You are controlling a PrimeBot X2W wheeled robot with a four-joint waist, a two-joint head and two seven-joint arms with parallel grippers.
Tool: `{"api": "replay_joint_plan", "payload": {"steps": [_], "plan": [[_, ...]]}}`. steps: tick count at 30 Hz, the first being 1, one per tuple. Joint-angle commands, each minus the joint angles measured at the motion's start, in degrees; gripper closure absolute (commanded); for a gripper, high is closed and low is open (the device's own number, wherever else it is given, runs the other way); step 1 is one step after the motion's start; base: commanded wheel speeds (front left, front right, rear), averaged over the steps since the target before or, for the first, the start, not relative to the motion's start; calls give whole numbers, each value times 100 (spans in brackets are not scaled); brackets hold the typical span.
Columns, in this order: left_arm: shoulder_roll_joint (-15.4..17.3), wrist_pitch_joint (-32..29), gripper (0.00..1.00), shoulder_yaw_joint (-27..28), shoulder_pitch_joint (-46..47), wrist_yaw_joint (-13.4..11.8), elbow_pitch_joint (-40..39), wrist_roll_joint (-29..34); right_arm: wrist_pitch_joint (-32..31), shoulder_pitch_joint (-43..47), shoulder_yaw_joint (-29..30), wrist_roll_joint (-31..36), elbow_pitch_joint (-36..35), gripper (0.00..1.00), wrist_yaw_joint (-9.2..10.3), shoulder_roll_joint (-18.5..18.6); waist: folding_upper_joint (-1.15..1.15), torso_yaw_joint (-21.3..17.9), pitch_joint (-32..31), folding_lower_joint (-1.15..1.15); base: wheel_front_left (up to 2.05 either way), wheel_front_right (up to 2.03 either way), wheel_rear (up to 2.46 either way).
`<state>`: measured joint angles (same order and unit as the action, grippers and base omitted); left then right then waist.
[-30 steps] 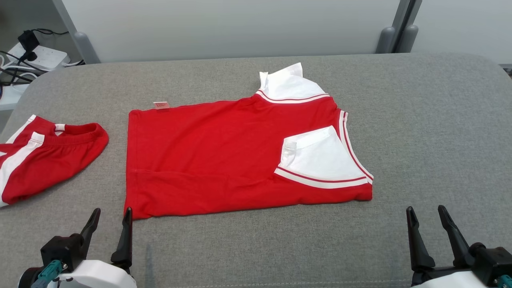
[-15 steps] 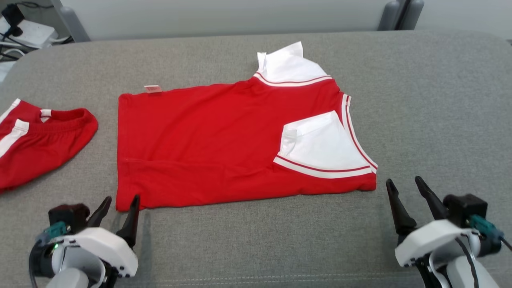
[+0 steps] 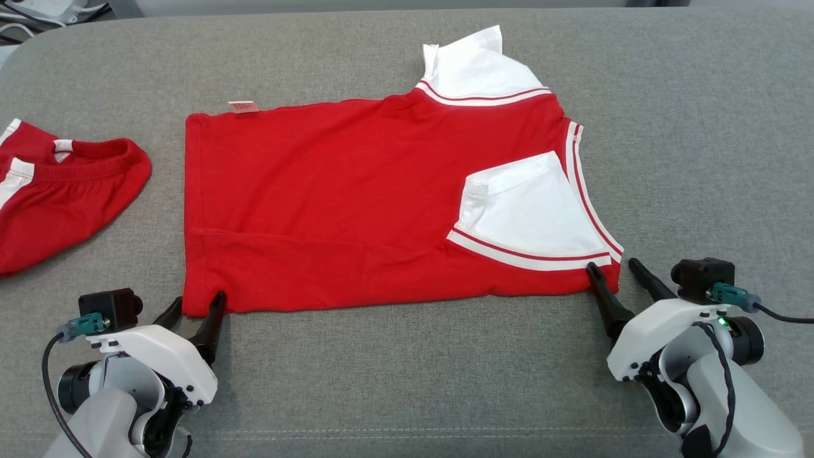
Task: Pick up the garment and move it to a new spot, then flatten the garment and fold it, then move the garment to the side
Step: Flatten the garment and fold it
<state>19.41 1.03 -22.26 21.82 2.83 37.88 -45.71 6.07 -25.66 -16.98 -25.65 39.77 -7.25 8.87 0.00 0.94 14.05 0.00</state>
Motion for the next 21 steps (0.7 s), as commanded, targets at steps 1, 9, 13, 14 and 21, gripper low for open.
{"api": "replay_joint_plan", "payload": {"steps": [1,9,13,14,21], "plan": [[185,-7,0,168,294,63,-10,-25,-19,-134,-142,-118,-22,0,-24,1,0,16,21,0,0,0,0],[102,-197,100,23,481,310,259,-182,-236,-398,-545,-669,291,11,-24,57,0,73,91,0,0,0,0],[127,-180,100,-59,531,357,327,-159,-252,-457,-653,-895,369,100,-24,140,0,73,107,0,0,0,0],[120,-166,100,-63,537,366,339,-175,-222,-465,-646,-945,382,100,-24,170,0,72,106,0,0,0,0],[127,-156,100,-167,561,401,267,-171,-95,-433,-579,-1200,417,100,-24,355,0,13,112,0,0,0,0]]}}
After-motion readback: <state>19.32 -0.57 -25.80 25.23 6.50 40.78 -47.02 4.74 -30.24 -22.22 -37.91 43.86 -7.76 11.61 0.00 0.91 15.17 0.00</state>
